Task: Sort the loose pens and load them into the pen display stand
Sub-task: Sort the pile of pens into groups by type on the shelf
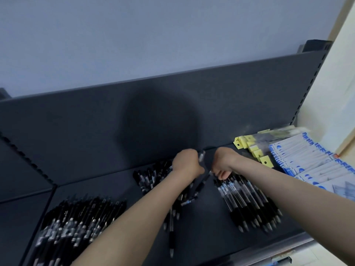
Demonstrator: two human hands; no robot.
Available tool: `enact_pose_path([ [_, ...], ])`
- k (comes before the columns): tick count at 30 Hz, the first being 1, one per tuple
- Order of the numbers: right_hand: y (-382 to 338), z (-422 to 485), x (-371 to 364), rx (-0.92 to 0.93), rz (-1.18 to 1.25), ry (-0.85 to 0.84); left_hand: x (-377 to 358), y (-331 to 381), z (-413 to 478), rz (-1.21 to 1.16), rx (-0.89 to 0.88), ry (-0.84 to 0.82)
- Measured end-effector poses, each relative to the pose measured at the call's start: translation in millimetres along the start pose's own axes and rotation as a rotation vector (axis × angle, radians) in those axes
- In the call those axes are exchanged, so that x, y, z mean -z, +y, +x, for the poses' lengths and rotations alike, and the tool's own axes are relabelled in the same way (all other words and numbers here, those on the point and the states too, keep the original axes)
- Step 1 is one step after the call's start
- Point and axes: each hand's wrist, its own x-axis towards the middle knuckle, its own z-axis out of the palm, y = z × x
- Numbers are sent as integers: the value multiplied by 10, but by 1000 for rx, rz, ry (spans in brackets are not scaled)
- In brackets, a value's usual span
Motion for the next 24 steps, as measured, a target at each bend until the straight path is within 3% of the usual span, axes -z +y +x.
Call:
enact_pose_path([
  [5,-98,-44,-65,73,-50,61,356,-294,-236,-263,54,222],
  [12,-389,-183,-277,77,-186,161,382,-571,-710,-403,90,228],
  [17,-417,-228,-320,81,-30,190,270,-642,-942,-420,82,198],
  [24,222,-623,-2,218,284,443,-50,-425,-1098,-696,80,55],
])
